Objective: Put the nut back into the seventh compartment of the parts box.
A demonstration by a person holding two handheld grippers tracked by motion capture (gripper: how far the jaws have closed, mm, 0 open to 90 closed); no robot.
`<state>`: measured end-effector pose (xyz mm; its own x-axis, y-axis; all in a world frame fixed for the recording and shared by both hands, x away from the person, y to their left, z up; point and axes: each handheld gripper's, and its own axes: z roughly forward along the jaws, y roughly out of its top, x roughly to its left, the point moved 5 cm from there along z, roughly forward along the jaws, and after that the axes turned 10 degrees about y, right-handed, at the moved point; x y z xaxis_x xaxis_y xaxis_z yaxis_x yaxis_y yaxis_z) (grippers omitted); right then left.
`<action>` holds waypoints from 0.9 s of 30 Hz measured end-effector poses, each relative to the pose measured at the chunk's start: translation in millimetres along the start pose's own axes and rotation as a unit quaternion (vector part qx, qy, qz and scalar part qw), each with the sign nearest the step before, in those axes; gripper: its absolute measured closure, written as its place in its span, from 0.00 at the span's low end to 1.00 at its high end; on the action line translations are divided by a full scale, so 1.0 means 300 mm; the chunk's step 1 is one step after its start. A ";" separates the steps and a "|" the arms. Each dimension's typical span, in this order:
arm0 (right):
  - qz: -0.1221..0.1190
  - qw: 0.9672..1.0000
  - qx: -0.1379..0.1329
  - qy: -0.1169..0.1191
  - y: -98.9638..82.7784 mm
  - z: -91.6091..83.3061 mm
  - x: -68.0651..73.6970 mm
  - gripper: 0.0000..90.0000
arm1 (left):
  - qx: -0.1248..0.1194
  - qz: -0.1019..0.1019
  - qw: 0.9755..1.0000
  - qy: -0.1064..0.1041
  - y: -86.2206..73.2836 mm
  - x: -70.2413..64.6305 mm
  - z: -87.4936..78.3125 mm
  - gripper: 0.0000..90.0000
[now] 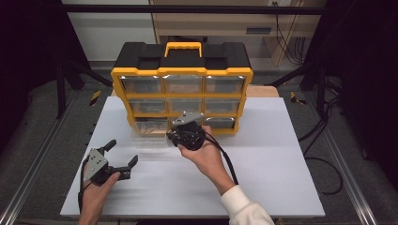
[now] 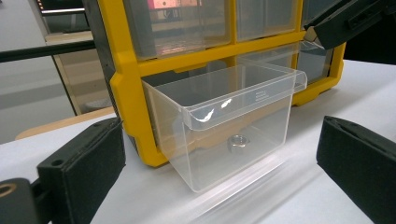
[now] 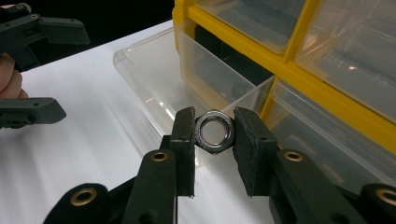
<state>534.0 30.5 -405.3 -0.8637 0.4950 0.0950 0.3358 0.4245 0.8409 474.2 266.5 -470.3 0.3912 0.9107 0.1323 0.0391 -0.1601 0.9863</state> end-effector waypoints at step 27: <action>0.010 0.999 -0.029 0.014 0.050 0.057 0.011 0.78 | 0.000 0.002 1.000 -0.002 0.001 -0.003 0.000 0.01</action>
<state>542.7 51.4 -401.4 -0.8675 0.4813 0.1258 0.3312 0.3701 0.8679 474.0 265.6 -470.2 0.3944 0.9088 0.1360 0.0383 -0.1642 0.9857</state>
